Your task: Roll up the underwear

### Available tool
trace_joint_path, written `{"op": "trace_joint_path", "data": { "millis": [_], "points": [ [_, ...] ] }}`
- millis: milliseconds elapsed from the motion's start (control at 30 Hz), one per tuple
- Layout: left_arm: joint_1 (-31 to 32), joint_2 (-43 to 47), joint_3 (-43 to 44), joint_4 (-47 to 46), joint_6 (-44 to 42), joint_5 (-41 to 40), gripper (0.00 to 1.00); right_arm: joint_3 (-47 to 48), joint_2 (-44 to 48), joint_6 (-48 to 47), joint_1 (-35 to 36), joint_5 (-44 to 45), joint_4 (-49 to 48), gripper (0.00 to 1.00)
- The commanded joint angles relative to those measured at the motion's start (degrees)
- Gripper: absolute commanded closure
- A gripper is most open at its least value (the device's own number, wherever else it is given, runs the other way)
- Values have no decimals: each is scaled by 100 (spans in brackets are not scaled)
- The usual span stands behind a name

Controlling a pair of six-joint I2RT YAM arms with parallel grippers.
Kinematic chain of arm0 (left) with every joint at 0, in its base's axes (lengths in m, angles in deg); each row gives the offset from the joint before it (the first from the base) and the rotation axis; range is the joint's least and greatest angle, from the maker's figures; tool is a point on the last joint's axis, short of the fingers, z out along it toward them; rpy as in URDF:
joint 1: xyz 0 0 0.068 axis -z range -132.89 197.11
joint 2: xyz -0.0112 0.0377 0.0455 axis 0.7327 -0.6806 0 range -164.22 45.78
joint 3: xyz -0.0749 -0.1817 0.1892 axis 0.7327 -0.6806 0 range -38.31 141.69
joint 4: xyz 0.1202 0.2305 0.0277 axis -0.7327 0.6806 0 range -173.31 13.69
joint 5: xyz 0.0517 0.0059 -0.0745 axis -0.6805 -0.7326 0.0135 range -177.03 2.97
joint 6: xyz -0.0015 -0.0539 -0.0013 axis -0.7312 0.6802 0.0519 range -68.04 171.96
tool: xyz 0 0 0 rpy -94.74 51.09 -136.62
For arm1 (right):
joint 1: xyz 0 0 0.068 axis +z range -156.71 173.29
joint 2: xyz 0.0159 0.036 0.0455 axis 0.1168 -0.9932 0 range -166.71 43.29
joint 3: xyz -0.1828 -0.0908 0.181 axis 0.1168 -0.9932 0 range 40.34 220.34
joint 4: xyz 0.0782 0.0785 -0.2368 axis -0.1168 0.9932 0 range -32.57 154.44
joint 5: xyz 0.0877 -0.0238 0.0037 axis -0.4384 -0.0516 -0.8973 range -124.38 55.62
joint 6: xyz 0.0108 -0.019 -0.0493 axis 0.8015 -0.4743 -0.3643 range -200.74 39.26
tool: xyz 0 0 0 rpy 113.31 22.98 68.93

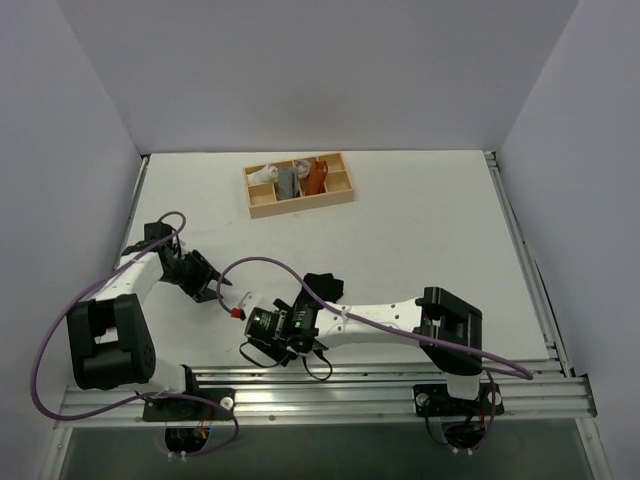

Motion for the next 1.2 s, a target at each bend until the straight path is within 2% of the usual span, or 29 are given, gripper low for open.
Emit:
{"op": "trace_joint_path", "data": {
  "millis": [0, 533, 733, 767, 967, 1100, 1167],
  "points": [
    [-34, 150, -100, -241, 106, 114, 49, -41, -132, -226, 162, 359, 122, 43],
    [-34, -140, 120, -267, 63, 123, 50, -234, -650, -139, 383, 526, -133, 44],
    [-34, -105, 102, -232, 10, 114, 50, -436, -747, 98, 277, 351, -221, 57],
    [-34, -96, 76, -241, 10, 106, 50, -471, -730, 125, 251, 342, -247, 65],
    [-25, 97, -196, -355, 45, 263, 50, -507, -554, 230, 84, 333, -300, 96],
    [27, 282, -355, -452, -25, 483, 50, -603, -212, 265, -293, -272, -633, 100],
    [124, 369, -416, -487, -60, 658, 50, -760, -2, 335, -697, -1027, -835, 100]
  ]
}}
